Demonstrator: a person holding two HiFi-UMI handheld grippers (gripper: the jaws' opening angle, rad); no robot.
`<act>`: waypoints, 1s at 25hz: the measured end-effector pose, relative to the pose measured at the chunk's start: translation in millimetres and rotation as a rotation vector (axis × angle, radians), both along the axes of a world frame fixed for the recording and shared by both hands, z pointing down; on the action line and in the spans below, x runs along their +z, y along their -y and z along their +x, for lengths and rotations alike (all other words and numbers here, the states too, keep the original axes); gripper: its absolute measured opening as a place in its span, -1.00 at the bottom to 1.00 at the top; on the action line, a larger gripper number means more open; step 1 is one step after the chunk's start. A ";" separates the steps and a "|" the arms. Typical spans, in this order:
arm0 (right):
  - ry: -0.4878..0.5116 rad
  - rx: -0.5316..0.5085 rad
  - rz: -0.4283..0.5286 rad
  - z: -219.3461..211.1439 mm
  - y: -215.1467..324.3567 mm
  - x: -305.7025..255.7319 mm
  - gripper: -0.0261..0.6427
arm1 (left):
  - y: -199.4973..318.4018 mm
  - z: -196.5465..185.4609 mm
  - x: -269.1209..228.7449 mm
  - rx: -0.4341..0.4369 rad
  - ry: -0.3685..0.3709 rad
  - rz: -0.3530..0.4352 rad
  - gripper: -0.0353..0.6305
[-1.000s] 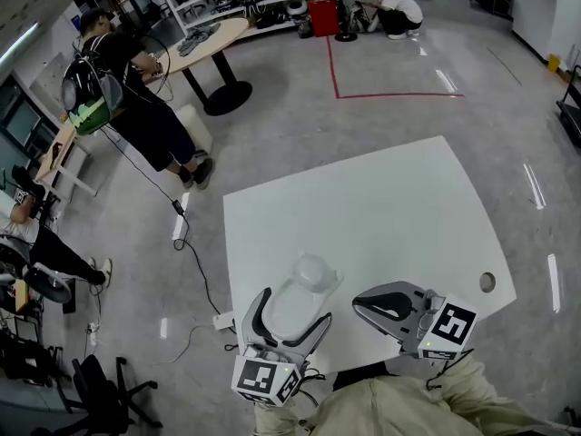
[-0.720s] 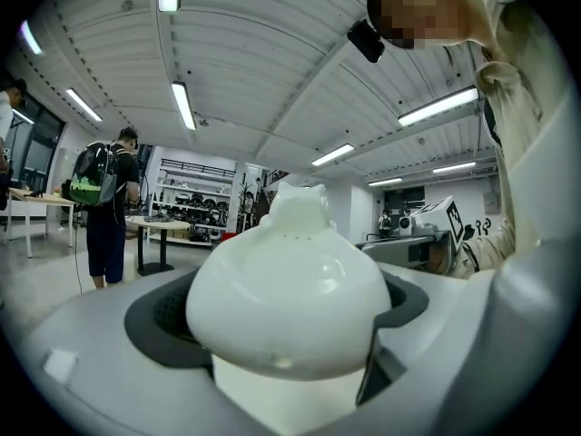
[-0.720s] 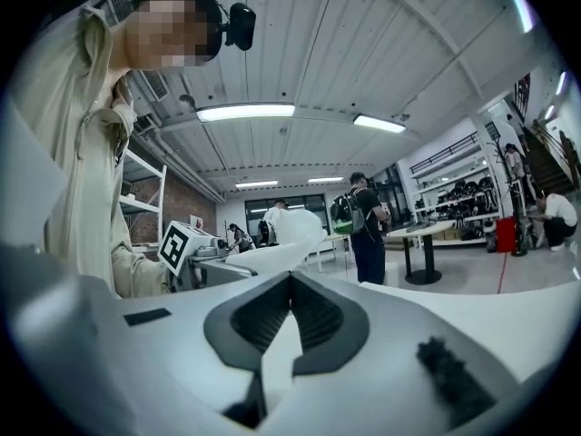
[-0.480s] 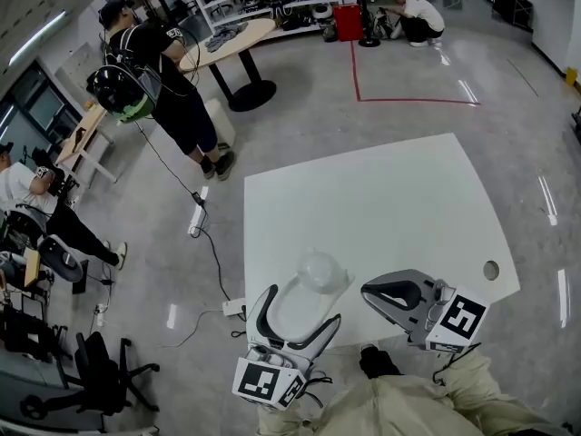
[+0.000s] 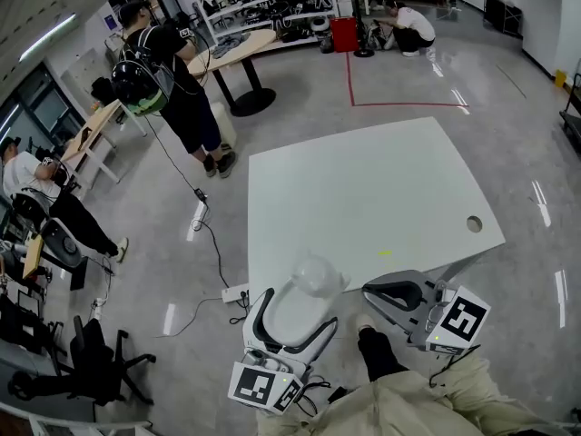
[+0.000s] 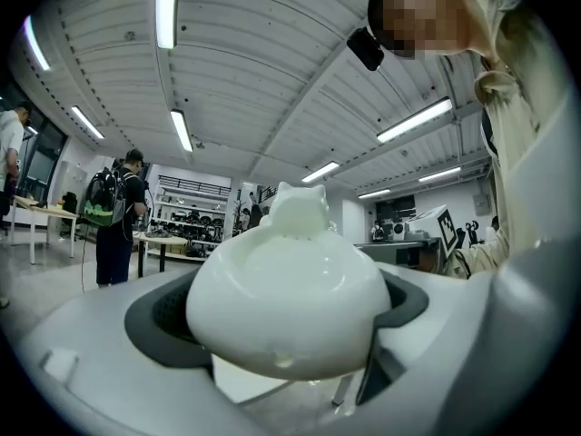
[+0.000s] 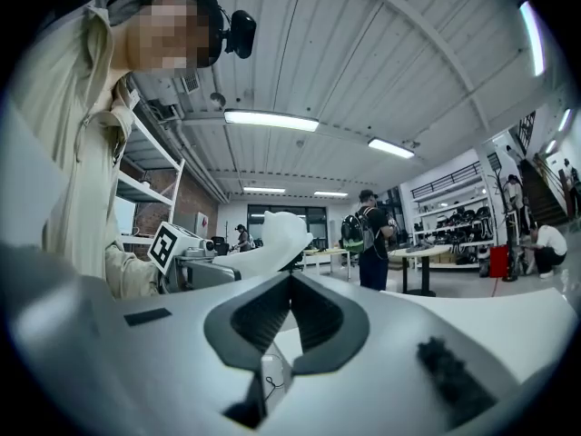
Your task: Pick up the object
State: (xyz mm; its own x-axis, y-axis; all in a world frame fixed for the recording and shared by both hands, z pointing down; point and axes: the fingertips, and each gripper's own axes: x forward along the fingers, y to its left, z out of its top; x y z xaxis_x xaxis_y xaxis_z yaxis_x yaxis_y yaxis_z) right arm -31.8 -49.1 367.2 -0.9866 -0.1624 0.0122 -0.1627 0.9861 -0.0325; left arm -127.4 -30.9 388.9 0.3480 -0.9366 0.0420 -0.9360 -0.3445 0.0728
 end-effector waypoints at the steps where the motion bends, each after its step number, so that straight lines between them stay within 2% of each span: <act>1: 0.002 0.007 0.006 4.9 -13.5 -0.6 -0.91 | -13.4 3.7 -1.7 0.003 -0.004 0.011 0.67; 7: -0.017 0.013 0.016 27.7 -88.9 -0.5 -0.91 | -82.9 30.2 -6.1 0.030 -0.008 0.026 0.67; 12: -0.020 -0.003 0.054 41.2 -122.8 -10.3 -0.91 | -117.4 43.0 -13.2 0.017 -0.008 0.044 0.67; 19: -0.020 -0.029 0.081 56.6 -138.2 -28.7 -0.91 | -129.5 57.9 -34.3 -0.008 -0.013 0.058 0.67; 25: -0.015 -0.021 0.085 73.5 -152.8 -30.6 -0.91 | -142.1 80.2 -35.7 0.009 -0.007 0.052 0.67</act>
